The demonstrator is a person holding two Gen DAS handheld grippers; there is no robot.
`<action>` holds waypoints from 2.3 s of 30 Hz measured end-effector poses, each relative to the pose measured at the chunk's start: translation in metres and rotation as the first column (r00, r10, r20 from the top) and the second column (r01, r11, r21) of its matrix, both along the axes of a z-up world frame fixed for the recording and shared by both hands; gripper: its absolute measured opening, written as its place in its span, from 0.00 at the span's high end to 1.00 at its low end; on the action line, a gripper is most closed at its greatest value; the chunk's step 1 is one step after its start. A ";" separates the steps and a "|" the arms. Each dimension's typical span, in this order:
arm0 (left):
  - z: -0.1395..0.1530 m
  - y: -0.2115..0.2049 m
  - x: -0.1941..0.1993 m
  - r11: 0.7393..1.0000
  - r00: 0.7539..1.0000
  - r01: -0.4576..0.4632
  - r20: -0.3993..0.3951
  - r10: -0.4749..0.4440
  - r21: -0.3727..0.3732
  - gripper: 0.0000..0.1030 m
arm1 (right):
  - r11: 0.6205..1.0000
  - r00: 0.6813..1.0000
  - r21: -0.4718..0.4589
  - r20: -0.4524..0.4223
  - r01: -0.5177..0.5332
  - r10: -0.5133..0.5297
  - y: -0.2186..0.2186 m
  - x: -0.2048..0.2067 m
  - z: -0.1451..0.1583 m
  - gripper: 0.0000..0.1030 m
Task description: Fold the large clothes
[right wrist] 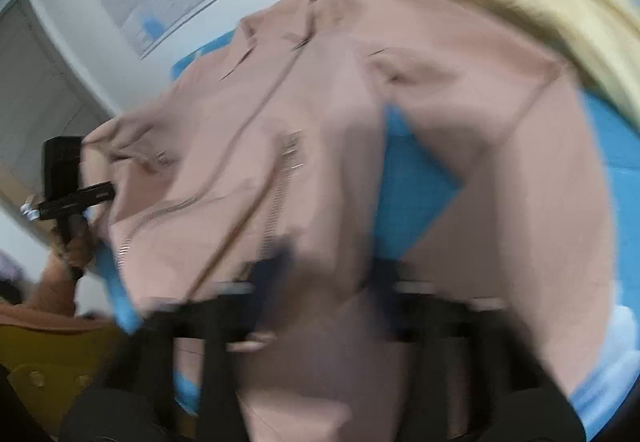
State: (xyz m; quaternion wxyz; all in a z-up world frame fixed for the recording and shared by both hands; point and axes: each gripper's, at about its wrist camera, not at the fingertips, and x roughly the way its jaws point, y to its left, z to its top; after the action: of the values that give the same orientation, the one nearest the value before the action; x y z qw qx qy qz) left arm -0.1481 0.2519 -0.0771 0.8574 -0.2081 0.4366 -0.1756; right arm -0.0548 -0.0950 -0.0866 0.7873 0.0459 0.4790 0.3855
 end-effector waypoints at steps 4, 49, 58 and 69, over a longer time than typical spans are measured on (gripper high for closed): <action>0.042 0.014 -0.049 0.996 0.999 -0.046 -0.002 0.046 -0.080 0.89 | 0.979 1.000 0.200 0.003 -0.022 0.022 -0.020 -0.013 0.042 0.97; 0.107 -0.063 0.111 0.990 0.981 0.121 0.141 -0.130 0.073 0.54 | 0.956 0.975 0.246 0.191 -0.163 0.117 0.018 0.048 0.175 0.95; 0.089 -0.044 0.094 0.990 0.985 0.129 0.105 -0.135 0.063 0.50 | 0.982 0.981 0.077 0.102 -0.172 0.164 0.129 0.089 0.110 0.46; 0.043 -0.059 0.124 0.981 0.982 0.185 -0.047 -0.183 0.060 0.50 | 0.981 0.987 -0.179 0.133 -0.071 0.095 0.079 0.107 0.038 0.43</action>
State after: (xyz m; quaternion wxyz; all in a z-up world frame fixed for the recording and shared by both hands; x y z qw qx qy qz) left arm -0.0241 0.1930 -0.0340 0.8345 -0.1429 0.4771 -0.2358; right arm 0.0525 -0.0159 -0.0487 0.8034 -0.0703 0.4554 0.3772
